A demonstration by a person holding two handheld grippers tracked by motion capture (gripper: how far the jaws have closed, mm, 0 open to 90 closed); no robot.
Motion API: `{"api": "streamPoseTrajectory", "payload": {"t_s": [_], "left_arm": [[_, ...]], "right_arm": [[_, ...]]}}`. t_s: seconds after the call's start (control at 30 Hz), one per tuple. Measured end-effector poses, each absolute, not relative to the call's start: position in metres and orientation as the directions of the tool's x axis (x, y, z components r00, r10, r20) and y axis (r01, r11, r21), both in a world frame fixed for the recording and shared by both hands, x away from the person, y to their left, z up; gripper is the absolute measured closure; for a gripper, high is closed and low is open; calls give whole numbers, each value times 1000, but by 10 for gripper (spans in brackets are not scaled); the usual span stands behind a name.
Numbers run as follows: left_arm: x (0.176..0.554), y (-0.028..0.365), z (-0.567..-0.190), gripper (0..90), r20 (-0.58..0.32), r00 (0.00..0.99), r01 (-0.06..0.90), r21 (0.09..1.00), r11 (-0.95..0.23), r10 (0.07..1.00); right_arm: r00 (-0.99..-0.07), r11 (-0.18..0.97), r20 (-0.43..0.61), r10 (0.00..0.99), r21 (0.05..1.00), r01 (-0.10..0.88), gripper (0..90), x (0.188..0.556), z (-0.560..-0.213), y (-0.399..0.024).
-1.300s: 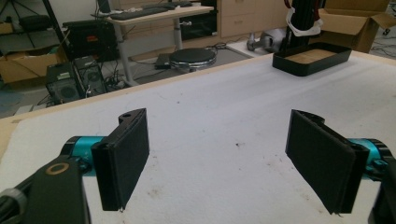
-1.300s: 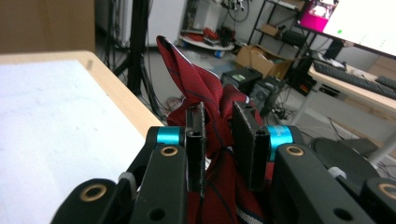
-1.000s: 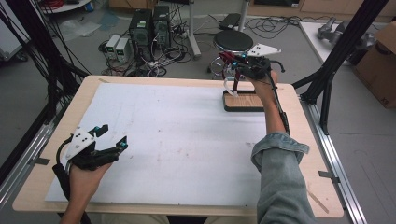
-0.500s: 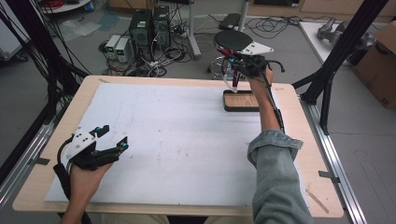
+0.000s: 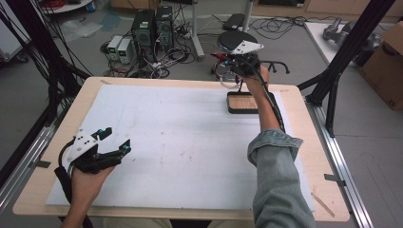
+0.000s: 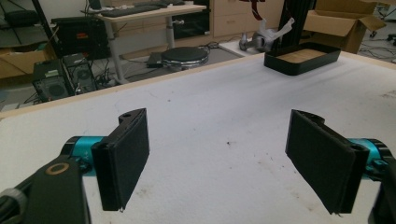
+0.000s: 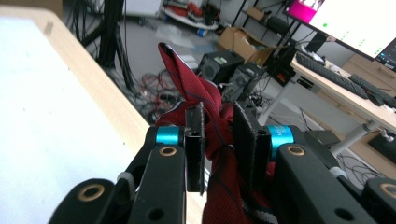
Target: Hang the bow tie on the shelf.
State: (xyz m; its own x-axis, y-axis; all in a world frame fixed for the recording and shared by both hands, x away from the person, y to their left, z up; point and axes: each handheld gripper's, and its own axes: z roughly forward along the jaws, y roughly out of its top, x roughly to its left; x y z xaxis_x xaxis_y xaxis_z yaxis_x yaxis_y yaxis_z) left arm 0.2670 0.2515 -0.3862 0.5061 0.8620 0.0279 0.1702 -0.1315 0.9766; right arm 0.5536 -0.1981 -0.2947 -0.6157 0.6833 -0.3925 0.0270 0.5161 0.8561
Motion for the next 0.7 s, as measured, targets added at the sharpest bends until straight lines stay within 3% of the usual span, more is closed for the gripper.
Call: {"api": "streamPoseTrajectory", "payload": {"t_s": [0.7], "left_arm": [[267, 249, -386, 219, 28, 515, 168, 977, -133, 856]], "right_arm": [[-608, 505, -382, 695, 863, 35, 632, 548, -290, -193]]}}
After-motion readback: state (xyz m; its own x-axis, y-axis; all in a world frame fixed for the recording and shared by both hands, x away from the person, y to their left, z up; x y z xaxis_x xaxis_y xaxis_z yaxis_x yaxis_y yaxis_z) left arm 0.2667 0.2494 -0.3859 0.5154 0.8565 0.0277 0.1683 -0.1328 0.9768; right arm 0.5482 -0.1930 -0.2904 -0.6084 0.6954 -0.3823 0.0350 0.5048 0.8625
